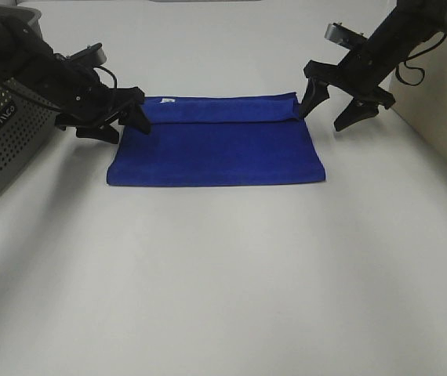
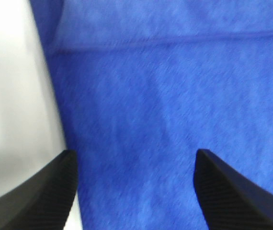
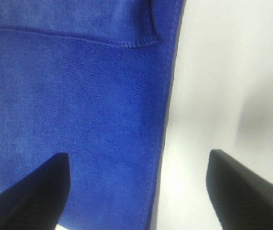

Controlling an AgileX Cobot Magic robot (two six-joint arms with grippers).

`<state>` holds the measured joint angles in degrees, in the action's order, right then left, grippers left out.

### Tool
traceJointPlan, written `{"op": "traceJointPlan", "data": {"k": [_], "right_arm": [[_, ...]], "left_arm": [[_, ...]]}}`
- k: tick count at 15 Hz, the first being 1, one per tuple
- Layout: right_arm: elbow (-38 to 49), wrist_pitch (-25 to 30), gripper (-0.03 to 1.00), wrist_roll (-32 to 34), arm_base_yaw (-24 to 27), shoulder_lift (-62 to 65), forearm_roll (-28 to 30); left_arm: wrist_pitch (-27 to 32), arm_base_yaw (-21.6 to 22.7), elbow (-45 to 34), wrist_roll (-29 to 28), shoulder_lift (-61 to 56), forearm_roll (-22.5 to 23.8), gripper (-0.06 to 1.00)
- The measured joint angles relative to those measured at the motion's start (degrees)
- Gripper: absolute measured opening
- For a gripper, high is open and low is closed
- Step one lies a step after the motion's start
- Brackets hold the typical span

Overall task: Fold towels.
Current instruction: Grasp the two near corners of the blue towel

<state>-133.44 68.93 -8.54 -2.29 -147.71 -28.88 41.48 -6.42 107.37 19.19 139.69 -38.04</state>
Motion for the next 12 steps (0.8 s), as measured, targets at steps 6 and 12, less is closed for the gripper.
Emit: {"op": "traceJointPlan", "data": {"k": [6,12], "right_arm": [[11.63,-0.40,0.74,-0.80,0.40,4.64,-0.57],[25.78,-7.96,0.75,-8.31,0.40,9.00,-4.01]], "left_arm": [[1.26,0.06,-8.94,-4.64,-4.18,5.27,0.66],[-6.88,-0.23,-18.05,-3.55,-8.19,1.55,0.66]]}}
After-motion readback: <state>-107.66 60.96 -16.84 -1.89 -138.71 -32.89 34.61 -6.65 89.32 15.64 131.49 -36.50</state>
